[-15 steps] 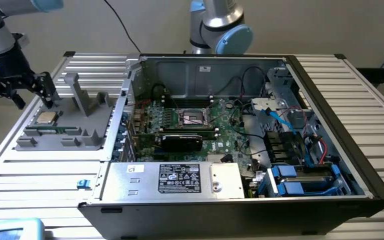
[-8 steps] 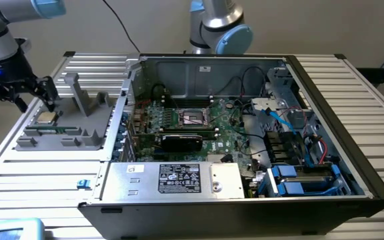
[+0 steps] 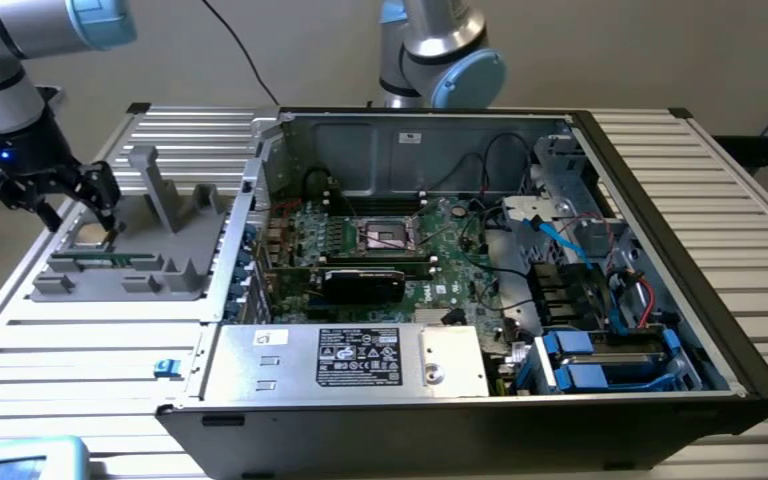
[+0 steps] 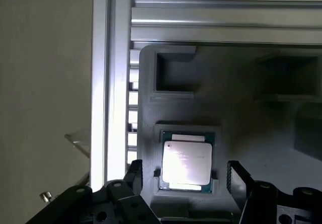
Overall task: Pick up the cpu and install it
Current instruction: 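Pick up the cpu and move it towards the insertion slot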
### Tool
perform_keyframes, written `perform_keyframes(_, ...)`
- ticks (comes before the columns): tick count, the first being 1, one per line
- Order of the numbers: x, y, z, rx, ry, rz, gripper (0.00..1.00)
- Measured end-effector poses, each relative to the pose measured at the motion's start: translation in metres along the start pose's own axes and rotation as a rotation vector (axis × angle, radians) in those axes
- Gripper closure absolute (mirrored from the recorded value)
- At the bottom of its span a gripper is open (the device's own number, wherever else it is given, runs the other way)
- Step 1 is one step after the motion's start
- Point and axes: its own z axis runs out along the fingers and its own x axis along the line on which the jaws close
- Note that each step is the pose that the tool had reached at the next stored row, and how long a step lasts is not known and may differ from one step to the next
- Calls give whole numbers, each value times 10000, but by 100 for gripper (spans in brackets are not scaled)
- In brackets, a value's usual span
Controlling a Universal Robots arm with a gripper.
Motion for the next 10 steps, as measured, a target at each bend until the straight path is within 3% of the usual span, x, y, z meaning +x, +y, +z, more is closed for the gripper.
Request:
perform_keyframes(3, -22, -1, 44, -46, 13, 0, 22)
perform_keyframes(6, -23, -2, 77, -82, 70, 2, 22)
perform_keyframes(10, -23, -3, 85, -85, 89, 2, 22)
